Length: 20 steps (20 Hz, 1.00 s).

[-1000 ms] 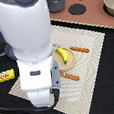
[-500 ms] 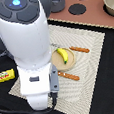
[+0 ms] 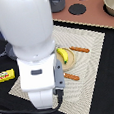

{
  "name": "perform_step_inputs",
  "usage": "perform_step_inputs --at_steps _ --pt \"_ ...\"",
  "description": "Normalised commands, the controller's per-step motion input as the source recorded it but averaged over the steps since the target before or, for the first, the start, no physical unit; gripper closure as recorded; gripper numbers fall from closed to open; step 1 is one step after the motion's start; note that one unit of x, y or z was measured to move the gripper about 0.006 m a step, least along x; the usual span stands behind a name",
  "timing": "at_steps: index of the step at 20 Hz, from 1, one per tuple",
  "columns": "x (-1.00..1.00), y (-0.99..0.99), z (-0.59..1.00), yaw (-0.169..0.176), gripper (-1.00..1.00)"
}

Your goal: Interact with the objects in diverse but meaningful ways.

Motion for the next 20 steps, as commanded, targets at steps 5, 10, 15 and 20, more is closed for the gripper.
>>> perform_step_inputs --at_steps 5,10,15,20 --pt "0.34 0.80 0.02 -0.071 -1.00" --pt "0.26 0.65 -0.02 -0.127 -1.00" --pt "0.12 0.48 -0.12 -0.129 -1.00" --pt "0.06 0.37 -0.19 -0.108 -1.00"
